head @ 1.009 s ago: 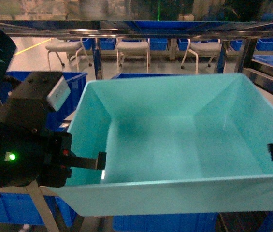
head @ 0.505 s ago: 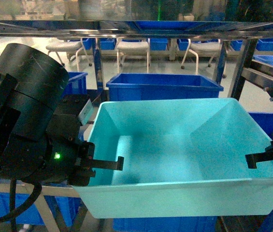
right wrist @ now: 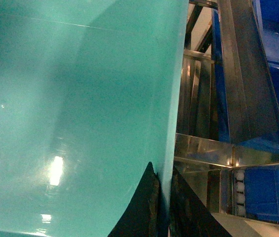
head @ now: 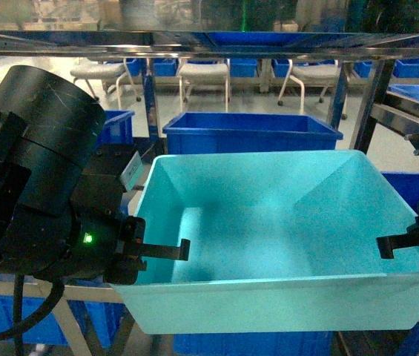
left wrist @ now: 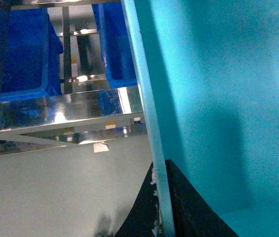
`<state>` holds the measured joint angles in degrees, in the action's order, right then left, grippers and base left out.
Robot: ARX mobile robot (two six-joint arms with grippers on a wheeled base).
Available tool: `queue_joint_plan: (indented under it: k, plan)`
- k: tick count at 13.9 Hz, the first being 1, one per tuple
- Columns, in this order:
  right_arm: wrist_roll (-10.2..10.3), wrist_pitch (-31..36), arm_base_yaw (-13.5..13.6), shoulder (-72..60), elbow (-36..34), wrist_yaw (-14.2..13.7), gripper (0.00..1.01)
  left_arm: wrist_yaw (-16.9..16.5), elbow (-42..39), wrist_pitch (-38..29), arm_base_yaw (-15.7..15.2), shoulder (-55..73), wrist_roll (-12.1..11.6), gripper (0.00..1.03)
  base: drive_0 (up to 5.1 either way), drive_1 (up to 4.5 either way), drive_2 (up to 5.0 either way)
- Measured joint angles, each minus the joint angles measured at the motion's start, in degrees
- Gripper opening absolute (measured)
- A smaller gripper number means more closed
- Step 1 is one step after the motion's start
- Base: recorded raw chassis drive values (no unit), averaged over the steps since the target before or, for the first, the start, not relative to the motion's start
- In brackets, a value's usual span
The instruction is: Organize blue bins on left shelf correctly
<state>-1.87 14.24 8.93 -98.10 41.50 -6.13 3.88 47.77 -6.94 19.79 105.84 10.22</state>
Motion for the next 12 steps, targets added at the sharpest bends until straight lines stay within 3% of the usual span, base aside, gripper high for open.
queue_joint_plan:
  k: [4, 6, 12]
  plan:
    - [0.2, -0.8, 0.0, -0.2, 0.3, -0.2, 0.02, 0.0, 0.9, 1.5, 0.0, 0.4, 0.0, 0.02, 0.0, 0.00, 0.0]
    - [0.9, -3.0, 0.0, -3.6, 3.6, -1.3, 0.02, 0.0, 5.3, 2.6, -0.2, 5.4, -0.6, 0.02, 0.0, 0.00, 0.0]
    - [3.4, -8.2, 1.6, -14.4, 15.0, -4.0, 0.02, 0.6, 19.5, 8.9, -3.1, 17.1, -4.6, 0.02, 0.0, 0.00, 0.0]
